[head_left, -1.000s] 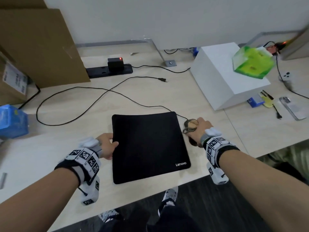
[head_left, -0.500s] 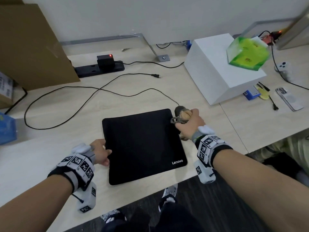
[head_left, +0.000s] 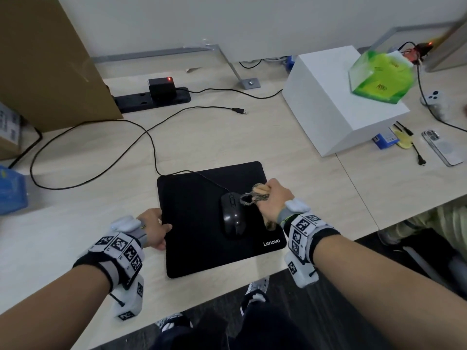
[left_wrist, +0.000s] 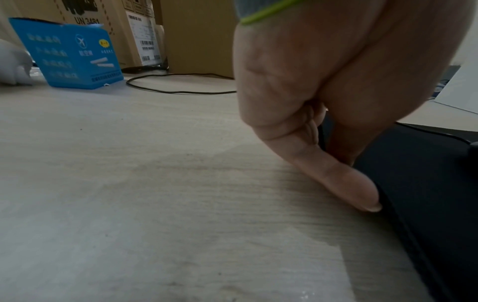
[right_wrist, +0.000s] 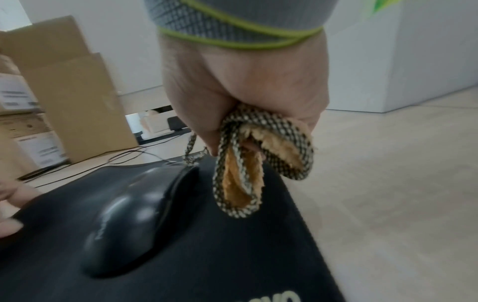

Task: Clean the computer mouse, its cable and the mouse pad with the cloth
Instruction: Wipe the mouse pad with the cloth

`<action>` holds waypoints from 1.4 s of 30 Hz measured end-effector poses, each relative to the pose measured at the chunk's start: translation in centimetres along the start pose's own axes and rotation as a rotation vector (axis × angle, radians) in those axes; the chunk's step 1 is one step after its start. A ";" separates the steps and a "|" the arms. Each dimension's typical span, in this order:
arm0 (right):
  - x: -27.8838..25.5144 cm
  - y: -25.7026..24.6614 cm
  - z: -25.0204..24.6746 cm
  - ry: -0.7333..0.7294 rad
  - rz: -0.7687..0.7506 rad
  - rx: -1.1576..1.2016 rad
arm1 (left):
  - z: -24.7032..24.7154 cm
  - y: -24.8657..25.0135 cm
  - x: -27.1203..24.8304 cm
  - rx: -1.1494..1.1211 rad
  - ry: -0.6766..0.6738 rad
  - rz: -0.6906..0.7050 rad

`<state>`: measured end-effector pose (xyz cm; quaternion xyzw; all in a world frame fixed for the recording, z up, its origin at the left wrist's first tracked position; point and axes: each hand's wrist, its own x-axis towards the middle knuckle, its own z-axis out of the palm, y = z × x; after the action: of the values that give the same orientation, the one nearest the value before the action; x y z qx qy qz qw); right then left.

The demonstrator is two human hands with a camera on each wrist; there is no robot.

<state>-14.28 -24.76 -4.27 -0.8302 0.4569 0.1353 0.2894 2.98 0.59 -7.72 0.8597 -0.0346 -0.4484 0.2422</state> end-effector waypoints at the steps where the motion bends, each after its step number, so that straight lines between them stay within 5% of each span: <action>1: 0.2 0.4 -0.3 0.014 0.047 0.015 | 0.0 -0.1 0.0 0.000 0.003 -0.002; 22: 2.3 2.3 -2.5 0.070 0.096 0.154 | -0.5 2.0 0.6 0.120 -0.073 -0.094; 33: 5.0 5.8 -9.6 0.284 0.202 0.179 | 6.2 11.2 -1.7 -0.024 -0.075 0.132; 37: 4.2 5.7 -7.9 0.282 0.097 0.181 | 7.0 10.9 -0.5 0.011 -0.068 0.066; 42: 2.7 4.2 -3.4 0.110 -0.093 0.087 | 7.3 9.8 -0.6 -0.023 -0.089 0.021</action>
<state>-16.42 -30.42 -4.36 -0.8432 0.4387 0.0558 0.3056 -1.61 -10.66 -6.39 0.8356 -0.0492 -0.4841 0.2549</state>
